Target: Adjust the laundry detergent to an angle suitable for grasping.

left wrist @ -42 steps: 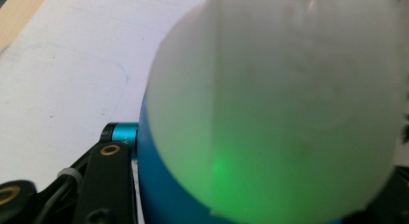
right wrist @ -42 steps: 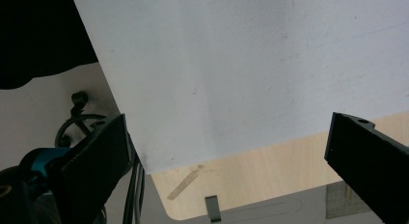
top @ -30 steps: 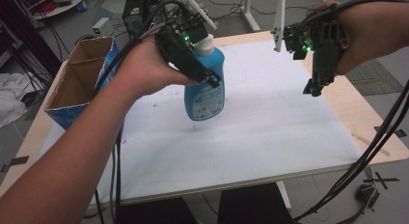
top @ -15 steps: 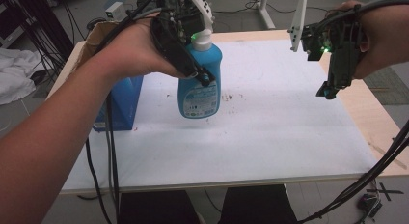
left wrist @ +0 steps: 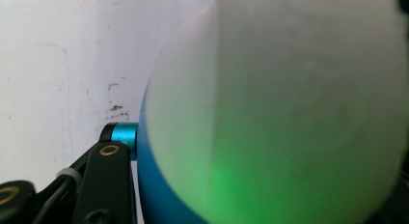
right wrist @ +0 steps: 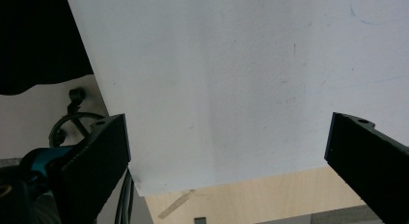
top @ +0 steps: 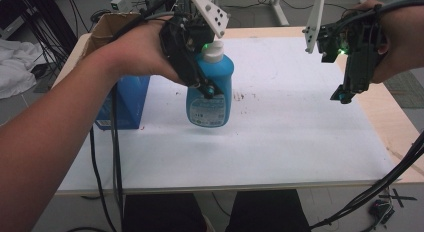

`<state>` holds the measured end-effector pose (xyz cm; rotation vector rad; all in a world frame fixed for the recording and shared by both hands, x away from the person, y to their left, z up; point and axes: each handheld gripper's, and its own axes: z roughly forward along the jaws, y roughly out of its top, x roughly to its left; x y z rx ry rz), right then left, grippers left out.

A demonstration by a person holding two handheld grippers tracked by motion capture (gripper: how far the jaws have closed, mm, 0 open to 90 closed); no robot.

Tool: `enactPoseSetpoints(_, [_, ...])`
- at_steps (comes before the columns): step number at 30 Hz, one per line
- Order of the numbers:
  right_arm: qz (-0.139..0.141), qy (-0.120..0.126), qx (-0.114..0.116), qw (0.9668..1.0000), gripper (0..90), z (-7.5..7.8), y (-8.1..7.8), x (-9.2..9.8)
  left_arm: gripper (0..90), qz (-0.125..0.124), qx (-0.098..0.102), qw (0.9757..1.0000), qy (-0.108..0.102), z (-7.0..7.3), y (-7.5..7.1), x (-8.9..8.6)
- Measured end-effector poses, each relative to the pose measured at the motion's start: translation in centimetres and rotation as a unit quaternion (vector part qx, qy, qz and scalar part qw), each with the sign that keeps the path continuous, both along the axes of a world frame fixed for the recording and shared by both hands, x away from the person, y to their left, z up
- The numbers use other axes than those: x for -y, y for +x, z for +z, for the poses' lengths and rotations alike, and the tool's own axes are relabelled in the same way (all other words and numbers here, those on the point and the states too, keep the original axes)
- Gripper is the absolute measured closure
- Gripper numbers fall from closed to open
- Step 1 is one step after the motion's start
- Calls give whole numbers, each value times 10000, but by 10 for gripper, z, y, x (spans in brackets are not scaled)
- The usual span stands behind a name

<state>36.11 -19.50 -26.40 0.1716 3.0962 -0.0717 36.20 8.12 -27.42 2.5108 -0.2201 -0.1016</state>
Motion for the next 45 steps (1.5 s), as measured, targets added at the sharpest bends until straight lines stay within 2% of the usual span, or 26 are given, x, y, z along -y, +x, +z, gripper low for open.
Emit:
enactPoseSetpoints(1, [2, -13, -9, 10000, 14, 0, 1, -1, 432, -218, 37, 9998, -24, -4, -1, 0])
enactPoseSetpoints(2, [2, -13, -9, 10000, 14, 0, 1, -1, 432, -218, 37, 9998, -24, -4, -1, 0])
enactPoseSetpoints(3, [29, 2, -11, 10000, 14, -1, 2, -2, 432, -374, 23, 9993, -41, -7, -1, 0])
enactPoseSetpoints(6, [40, -10, -11, 10000, 14, -1, 2, -2, 432, -491, 28, 9988, -59, -11, -1, 2])
enactPoseSetpoints(7, [52, -6, -12, 10000, 14, -2, 3, -3, 432, -624, 32, 9980, -94, -14, -1, 3])
enactPoseSetpoints(8, [52, -6, -12, 10000, 14, -2, 3, -3, 432, -624, 32, 9980, -94, -14, -1, 3])
enactPoseSetpoints(9, [65, -9, -11, 10000, 14, -2, 3, -3, 432, -732, 15, 9973, -105, -17, -2, 3])
enactPoseSetpoints(10, [65, -9, -11, 10000, 14, -2, 3, -3, 432, -732, 15, 9973, -105, -17, -2, 3])
enactPoseSetpoints(13, [37, -25, -28, 10000, 14, -2, 2, -3, 432, -933, -55, 9954, -194, -24, -2, 2])
enactPoseSetpoints(17, [30, -30, -22, 10000, 14, -1, 0, -2, 432, -975, -142, 9950, -172, -31, -2, 1])
enactPoseSetpoints(25, [60, -14, -10, 10000, 14, -3, 0, -1, 432, -966, -160, 9951, -156, -43, -2, 2])
enactPoseSetpoints(27, [49, -30, -14, 10000, 14, -4, 0, -1, 431, -959, -84, 9951, -209, -49, -4, 2])
enactPoseSetpoints(45, [43, -54, -82, 9999, 14, -10, 0, -2, 429, -1112, -129, 9935, -229, -58, -6, 2])
